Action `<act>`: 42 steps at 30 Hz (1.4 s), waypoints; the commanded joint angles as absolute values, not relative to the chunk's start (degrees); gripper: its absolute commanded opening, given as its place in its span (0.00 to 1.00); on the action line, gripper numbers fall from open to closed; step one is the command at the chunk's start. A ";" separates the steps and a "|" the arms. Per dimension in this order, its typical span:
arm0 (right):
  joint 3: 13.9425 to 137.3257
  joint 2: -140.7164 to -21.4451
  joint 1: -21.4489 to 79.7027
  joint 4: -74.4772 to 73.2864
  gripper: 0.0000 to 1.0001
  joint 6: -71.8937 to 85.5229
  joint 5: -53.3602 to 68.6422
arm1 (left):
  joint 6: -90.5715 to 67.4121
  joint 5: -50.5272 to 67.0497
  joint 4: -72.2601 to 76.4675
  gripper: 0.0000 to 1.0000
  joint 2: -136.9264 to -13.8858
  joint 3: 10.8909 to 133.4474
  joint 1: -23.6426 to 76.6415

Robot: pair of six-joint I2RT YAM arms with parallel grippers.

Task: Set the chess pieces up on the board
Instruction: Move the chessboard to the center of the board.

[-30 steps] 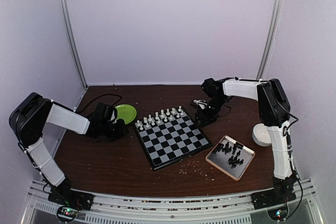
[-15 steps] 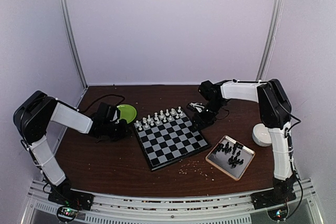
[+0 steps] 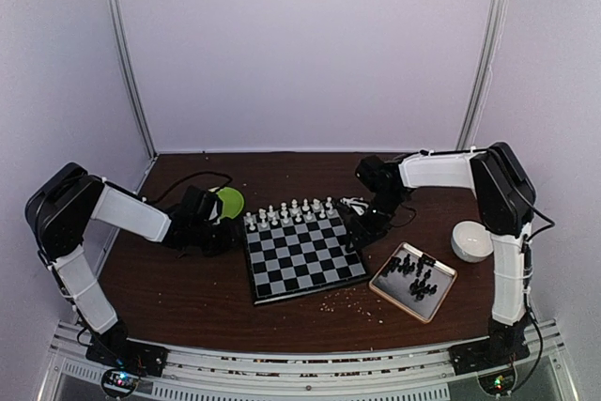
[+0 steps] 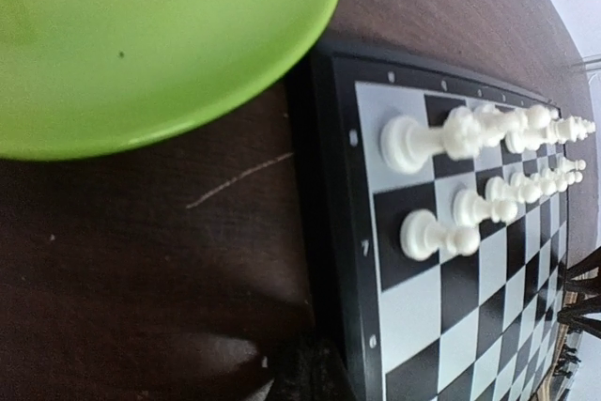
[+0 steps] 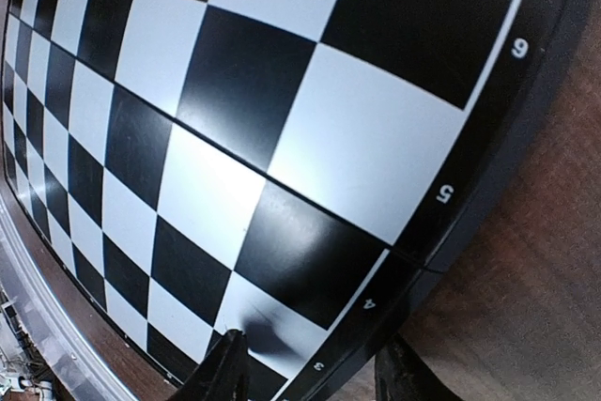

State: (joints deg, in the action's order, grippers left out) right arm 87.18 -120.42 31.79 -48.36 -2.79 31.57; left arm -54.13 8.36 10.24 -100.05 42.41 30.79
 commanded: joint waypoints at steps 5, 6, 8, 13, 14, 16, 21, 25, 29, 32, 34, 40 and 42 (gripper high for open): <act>78.25 -114.37 35.72 -43.25 0.47 -0.28 35.23 | -54.20 4.78 6.73 0.00 -96.20 40.83 37.78; 77.45 -113.25 36.09 -42.42 0.48 -0.07 34.98 | -54.31 4.41 5.91 0.00 -95.65 40.81 38.34; 76.92 -111.85 36.85 -41.99 0.48 -0.32 34.72 | -54.27 3.82 4.05 0.00 -94.51 40.64 39.38; 76.46 -111.79 39.03 -42.86 0.48 -1.52 35.98 | -54.35 -0.58 -1.18 0.00 -90.55 39.25 42.42; 76.37 -112.11 39.57 -43.29 0.48 -1.91 36.15 | -54.53 -1.31 -2.05 0.00 -89.70 38.72 43.00; 75.50 -112.07 40.55 -43.24 0.48 -2.42 36.23 | -54.90 -1.46 -2.63 0.00 -88.11 37.54 43.76; 73.05 -110.43 41.40 -42.51 0.48 -3.06 35.60 | -54.24 -1.08 -3.89 0.00 -85.97 36.56 47.19; 72.27 -110.00 41.47 -41.92 0.48 -3.21 35.51 | -53.73 -2.17 -6.48 0.00 -85.83 37.81 51.07; 72.24 -109.91 41.92 -41.83 0.47 -3.18 35.64 | -54.73 -3.17 -7.32 0.00 -86.50 38.12 53.97; 72.50 -109.73 42.27 -41.97 0.47 -3.09 35.42 | -55.40 -4.31 -7.72 0.00 -86.33 37.25 54.33; 72.38 -109.49 42.44 -41.95 0.47 -3.06 35.34 | -55.75 -5.89 -8.46 0.00 -85.52 36.70 54.32; 70.82 -104.26 42.39 -40.72 0.49 -2.35 30.26 | -52.27 -11.44 -14.56 0.00 -79.94 37.36 54.23; 70.88 -101.57 42.01 -40.87 0.51 -2.79 28.01 | -50.53 -14.55 -19.45 0.00 -75.80 39.06 54.25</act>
State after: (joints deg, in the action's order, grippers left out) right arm 70.83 -108.25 41.25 -44.10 -1.76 30.30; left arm -53.95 -10.57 -14.61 -82.48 36.16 53.58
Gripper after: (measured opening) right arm 0.499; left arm 0.003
